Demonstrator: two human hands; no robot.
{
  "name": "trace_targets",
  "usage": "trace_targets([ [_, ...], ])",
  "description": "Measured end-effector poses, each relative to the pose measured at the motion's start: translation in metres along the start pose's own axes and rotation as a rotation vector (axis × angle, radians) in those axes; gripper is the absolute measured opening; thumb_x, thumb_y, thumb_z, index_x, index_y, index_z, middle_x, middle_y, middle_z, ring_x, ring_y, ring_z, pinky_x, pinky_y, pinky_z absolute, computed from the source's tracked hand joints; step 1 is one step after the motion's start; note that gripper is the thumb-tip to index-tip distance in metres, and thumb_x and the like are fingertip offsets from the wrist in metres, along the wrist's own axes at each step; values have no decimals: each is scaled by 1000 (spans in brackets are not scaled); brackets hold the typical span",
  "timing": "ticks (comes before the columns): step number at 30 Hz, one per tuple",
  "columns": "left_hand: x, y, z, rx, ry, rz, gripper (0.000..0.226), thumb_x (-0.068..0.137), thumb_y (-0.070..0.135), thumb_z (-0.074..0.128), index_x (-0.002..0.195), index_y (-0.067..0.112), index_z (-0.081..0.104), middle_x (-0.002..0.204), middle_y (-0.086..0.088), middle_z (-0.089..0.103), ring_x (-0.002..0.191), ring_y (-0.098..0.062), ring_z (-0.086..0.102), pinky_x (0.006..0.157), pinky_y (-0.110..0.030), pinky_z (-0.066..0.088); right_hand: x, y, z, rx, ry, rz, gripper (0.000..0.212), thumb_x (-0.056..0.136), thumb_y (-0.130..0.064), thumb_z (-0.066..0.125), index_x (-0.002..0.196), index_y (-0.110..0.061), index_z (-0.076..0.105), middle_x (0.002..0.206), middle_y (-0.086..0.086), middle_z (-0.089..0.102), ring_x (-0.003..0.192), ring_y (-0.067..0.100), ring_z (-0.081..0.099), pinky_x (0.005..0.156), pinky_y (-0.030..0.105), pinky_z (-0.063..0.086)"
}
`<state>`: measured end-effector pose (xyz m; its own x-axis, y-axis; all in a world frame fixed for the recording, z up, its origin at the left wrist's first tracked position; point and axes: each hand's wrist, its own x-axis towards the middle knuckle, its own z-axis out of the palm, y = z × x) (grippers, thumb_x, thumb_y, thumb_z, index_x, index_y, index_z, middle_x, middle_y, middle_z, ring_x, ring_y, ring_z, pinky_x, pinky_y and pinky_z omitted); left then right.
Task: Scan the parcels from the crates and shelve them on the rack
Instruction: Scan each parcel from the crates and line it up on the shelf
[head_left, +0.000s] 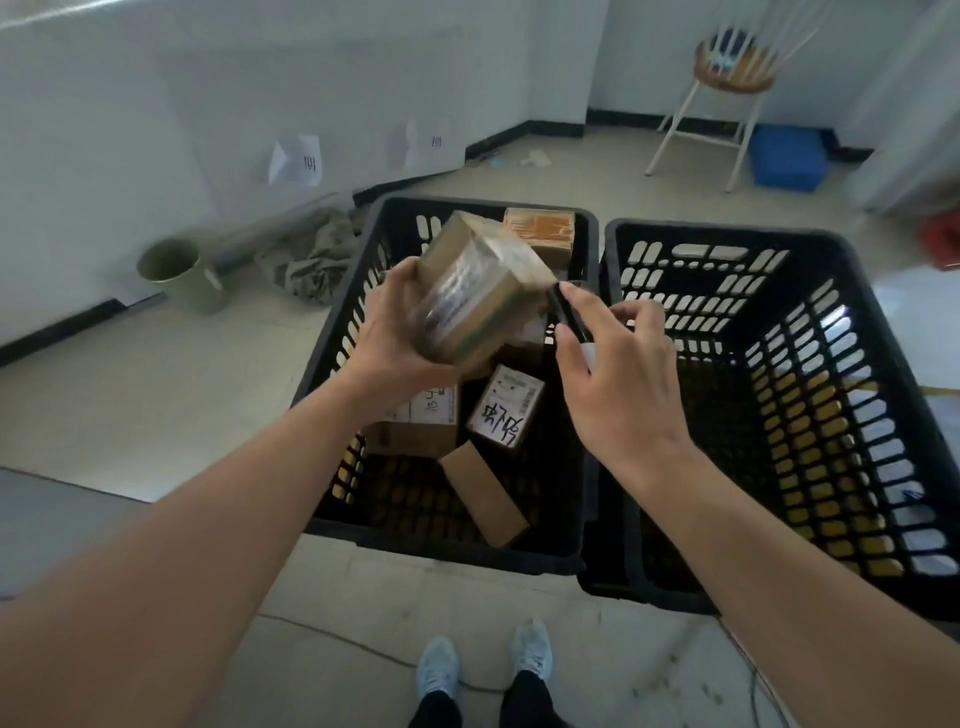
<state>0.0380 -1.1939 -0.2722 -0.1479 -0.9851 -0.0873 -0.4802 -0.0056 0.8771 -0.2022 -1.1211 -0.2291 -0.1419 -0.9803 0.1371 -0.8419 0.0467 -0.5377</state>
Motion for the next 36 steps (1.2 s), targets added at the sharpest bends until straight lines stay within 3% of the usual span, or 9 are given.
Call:
trace_targets([
  [2,-2,-1,0,205,21,54,115,68,-1,90,149,57,32,161,-1,13,148,-37,29,113,-60,47,0,3,2,0,-3,17,50,109,-43,51,158,-42,44,136,8,42,121,31,50,92,31,38],
  [4,-4,-8,4,375,-13,78,114,73,-15,78,153,54,34,169,-8,-6,147,-49,29,108,-50,49,-2,6,5,4,-2,31,49,109,-44,51,157,-42,44,135,8,43,120,31,51,92,31,38],
  [10,-7,-26,13,623,-57,175,131,76,-16,77,156,67,14,171,-11,-9,117,-44,60,78,-50,65,-7,13,12,-1,-28,54,50,108,-45,49,158,-43,43,135,8,42,118,31,51,95,37,45],
  [14,-3,-16,15,557,-105,152,127,70,-18,80,151,64,25,167,-5,-9,143,-49,37,102,-57,57,-4,15,12,11,-30,58,50,108,-45,49,158,-43,43,136,8,42,119,32,50,99,40,47],
  [17,-3,-10,11,418,-202,75,106,70,11,88,143,64,34,165,3,-9,151,-55,12,119,-66,38,-1,15,12,3,-21,45,50,108,-46,49,157,-43,43,137,8,42,117,31,51,98,42,51],
  [24,-4,-21,22,153,-148,-119,36,90,65,57,125,61,60,151,5,24,143,-42,25,111,-68,43,2,17,14,8,-19,26,51,106,-47,50,157,-43,44,137,8,43,119,30,52,99,42,52],
  [28,-1,-19,33,111,-85,-200,31,89,75,65,112,54,67,133,2,40,134,-33,42,111,-55,46,2,19,18,-13,-40,18,50,107,-46,50,157,-42,44,138,9,42,117,32,52,94,37,47],
  [33,-1,-24,42,188,-152,-297,71,64,57,71,132,58,51,127,-2,44,121,-34,52,98,-56,56,2,19,23,-19,-67,12,49,108,-45,50,157,-43,44,136,9,42,116,30,52,90,33,45],
  [36,2,-31,44,258,-278,-463,55,59,63,73,112,48,67,133,-8,50,119,-36,58,96,-52,59,3,19,25,-21,-76,2,49,108,-45,50,157,-43,44,137,9,42,117,31,52,92,35,49],
])
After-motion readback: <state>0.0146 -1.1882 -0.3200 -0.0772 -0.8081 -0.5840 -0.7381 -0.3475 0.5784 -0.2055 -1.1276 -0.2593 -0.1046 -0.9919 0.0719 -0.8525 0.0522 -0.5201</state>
